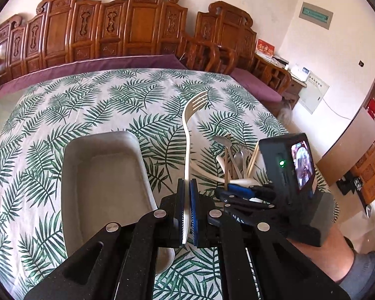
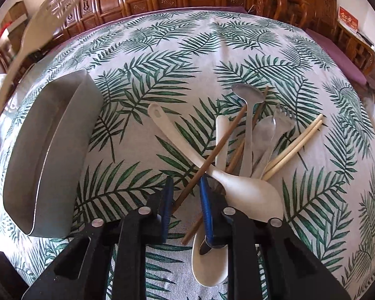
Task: Organize utensils
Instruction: 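Carry the white fork into the grey tray with the left gripper while the right gripper grasps a wooden chopstick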
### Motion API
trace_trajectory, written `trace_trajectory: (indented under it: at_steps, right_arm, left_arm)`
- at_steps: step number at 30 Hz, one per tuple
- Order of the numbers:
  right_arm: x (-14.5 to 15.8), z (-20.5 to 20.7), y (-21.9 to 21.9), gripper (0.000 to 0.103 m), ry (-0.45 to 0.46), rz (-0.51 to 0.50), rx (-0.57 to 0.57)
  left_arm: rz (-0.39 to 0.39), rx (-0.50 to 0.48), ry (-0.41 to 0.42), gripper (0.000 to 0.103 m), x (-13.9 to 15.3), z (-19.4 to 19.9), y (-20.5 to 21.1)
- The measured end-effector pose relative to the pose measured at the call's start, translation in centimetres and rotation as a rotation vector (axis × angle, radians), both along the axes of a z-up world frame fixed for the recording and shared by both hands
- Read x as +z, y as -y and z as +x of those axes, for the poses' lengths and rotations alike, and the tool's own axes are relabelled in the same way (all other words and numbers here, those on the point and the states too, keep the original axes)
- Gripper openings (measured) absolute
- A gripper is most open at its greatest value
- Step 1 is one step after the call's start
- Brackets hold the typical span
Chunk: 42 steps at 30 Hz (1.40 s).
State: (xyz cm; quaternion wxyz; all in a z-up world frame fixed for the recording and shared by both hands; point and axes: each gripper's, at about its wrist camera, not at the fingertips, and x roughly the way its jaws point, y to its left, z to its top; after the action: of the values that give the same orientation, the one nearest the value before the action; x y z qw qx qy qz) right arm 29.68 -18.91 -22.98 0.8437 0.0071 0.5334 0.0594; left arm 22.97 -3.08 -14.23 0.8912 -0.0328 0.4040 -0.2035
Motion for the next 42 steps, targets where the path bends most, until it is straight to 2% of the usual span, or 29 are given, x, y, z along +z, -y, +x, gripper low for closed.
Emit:
trace_trajectory:
  at_steps: [6, 12, 18, 26, 33, 42]
  right_arm:
    - [1.1, -0.9, 1.0, 0.006, 0.014, 0.022, -0.044]
    - [3.0, -2.4, 1.6, 0.006, 0.042, 0.045, -0.03]
    - [6.4, -3.9, 1.4, 0.006, 0.117, 0.078, 0.014]
    - [9.7, -4.9, -0.3, 0.006, 0.186, 0.132, 0.082]
    - [10.5, -5.3, -2.9, 0.006, 0.196, 0.155, 0.146]
    - [9.5, -5.0, -4.8, 0.006, 0.176, 0.152, 0.179]
  left_arm:
    - [-0.006, 0.004, 0.016, 0.004, 0.7, -0.5, -0.3]
    - [-0.004, 0.02, 0.024, 0.004, 1.1, -0.9, -0.9]
    - [-0.002, 0.055, 0.018, 0.004, 1.0, -1.6, -2.3]
    - [0.018, 0.145, -0.036, 0.004, -0.8, -1.3, -5.3]
    - [0.055, 0.206, -0.103, 0.004, -3.4, 0.0, -6.7]
    - [0.057, 0.236, -0.158, 0.004, -5.4, 1.5, -7.5]
